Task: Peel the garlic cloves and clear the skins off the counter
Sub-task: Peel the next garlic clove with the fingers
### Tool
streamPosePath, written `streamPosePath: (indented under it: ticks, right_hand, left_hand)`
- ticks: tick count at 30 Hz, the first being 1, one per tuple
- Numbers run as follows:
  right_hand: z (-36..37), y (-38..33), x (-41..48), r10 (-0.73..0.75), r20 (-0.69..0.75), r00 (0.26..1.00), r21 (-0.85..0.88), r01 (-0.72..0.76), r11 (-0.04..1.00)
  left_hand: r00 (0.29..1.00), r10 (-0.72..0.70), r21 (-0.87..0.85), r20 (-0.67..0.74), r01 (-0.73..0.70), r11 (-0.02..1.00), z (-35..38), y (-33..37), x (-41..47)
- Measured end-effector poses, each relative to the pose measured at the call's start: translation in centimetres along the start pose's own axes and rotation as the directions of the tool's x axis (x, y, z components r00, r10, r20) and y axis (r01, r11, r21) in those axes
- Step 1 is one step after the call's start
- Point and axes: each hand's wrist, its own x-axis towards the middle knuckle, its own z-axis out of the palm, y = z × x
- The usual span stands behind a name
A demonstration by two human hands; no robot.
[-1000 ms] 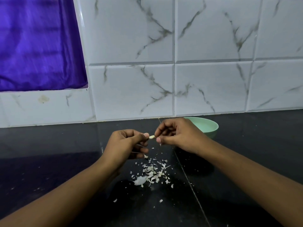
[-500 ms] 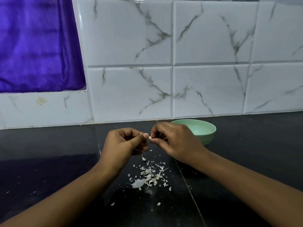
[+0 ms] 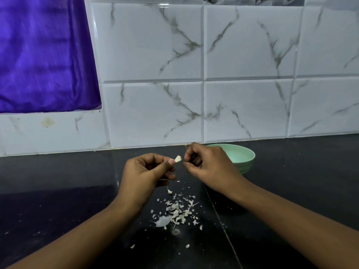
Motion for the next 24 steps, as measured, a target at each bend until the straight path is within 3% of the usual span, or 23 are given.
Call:
streamPosePath:
  ticks: [2, 5, 8, 16, 24]
  right_hand:
    - [-0.4, 0.0, 0.2, 0.129, 0.050, 0.990, 0.201, -0.137, 0.970]
    - [-0.9, -0.5, 0.2, 0.260, 0.197, 0.945, 0.522, -0.326, 0.788]
    - [-0.7, -1.1, 0.2, 0.250, 0.234, 0.940, 0.557, -0.340, 0.758]
    - [0.1, -1.4, -0.1, 0.269, 0.164, 0.949, 0.604, -0.312, 0.733]
    - [0.0, -1.4, 0.0, 0.262, 0.240, 0.935, 0.636, -0.355, 0.685]
  left_hand:
    - [1.000, 0.012, 0.026, -0.005, -0.011, 1.000, -0.1, -0.1, 0.1]
    - [0.999, 0.038, 0.082, -0.010, -0.037, 0.996, -0.2, -0.1, 0.1]
    - [0.997, 0.081, 0.160, -0.013, -0.078, 0.984, -0.3, -0.1, 0.0]
    - [0.993, 0.116, 0.264, 0.033, -0.121, 0.957, 0.0, 0.3, -0.6]
    - [0.998, 0.046, 0.227, 0.046, -0.055, 0.972, -0.2, -0.3, 0.0]
